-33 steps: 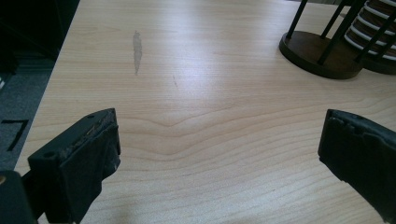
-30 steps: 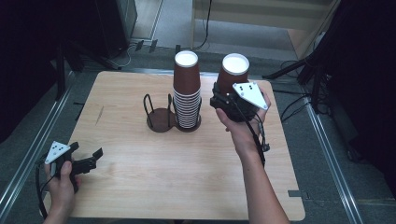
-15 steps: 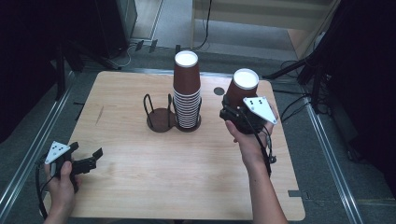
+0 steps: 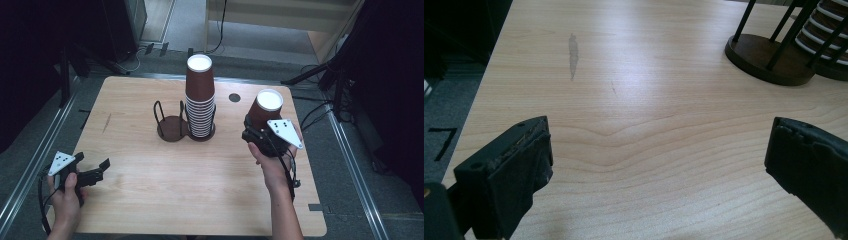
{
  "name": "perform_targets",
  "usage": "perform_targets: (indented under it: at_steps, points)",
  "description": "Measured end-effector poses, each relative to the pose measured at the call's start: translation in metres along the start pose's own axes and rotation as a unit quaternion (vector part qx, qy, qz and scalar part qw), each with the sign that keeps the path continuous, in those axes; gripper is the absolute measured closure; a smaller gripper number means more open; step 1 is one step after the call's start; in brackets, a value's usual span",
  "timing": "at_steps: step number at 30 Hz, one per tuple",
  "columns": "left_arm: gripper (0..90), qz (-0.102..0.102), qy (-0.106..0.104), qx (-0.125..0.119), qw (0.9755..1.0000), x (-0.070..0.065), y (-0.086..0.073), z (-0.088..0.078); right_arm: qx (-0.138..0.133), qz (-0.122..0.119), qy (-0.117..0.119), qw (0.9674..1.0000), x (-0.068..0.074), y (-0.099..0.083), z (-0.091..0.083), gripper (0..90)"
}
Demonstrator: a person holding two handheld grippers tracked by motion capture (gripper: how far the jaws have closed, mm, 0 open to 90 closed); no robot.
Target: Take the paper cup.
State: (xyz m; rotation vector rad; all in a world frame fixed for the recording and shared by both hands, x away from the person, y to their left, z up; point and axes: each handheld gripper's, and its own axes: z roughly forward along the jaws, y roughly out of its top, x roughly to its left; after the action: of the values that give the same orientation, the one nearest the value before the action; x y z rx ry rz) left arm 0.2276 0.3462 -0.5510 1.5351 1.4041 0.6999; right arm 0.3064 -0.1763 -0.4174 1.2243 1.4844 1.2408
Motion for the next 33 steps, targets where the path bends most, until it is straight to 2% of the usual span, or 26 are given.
perform_targets:
  at_steps: [8, 11, 15, 16, 17, 21, 23, 25, 29, 33]
  points:
    - [0.0, -0.004, 0.0, 0.001, 1.0, 0.0, 0.0, 0.0, 0.011, -0.007, 0.0, 0.9999, -0.007, -0.019, -0.006, 11.8]
    - [0.0, -0.003, -0.006, 0.014, 0.9999, 0.001, 0.002, 0.001, 0.017, -0.006, 0.0, 0.9998, -0.008, -0.028, -0.008, 11.8]
    - [0.0, 0.001, -0.001, 0.028, 0.9996, 0.0, 0.005, 0.004, 0.024, -0.011, 0.002, 0.9996, -0.007, -0.037, -0.009, 11.8]
    - [0.0, -0.005, -0.012, 0.027, 0.9995, -0.003, 0.009, 0.005, 0.03, -0.011, 0.003, 0.9995, -0.006, -0.042, -0.009, 11.8]
    - [0.0, -0.005, -0.012, 0.027, 0.9995, -0.003, 0.009, 0.005, 0.032, -0.012, 0.003, 0.9994, -0.006, -0.044, -0.008, 11.8]
    - [0.0, 0.001, -0.022, 0.024, 0.9995, -0.013, 0.02, 0.006, 0.037, -0.017, 0.006, 0.9992, -0.005, -0.049, -0.008, 11.8]
    - [0.0, 0.008, -0.038, 0.022, 0.999, -0.023, 0.031, 0.008, 0.042, -0.019, 0.007, 0.9989, -0.004, -0.053, -0.008, 11.8]
    - [0.0, 0.009, -0.041, 0.02, 0.9989, -0.026, 0.034, 0.009, 0.045, -0.02, 0.008, 0.9988, -0.004, -0.056, -0.007, 11.8]
    - [0.0, 0.009, -0.065, 0.015, 0.9977, -0.04, 0.045, 0.014, 0.052, -0.019, 0.01, 0.9984, -0.004, -0.061, -0.008, 11.7]
    - [0.0, 0.015, -0.075, 0.013, 0.997, -0.051, 0.052, 0.019, 0.056, -0.022, 0.013, 0.9981, -0.002, -0.066, -0.008, 11.8]
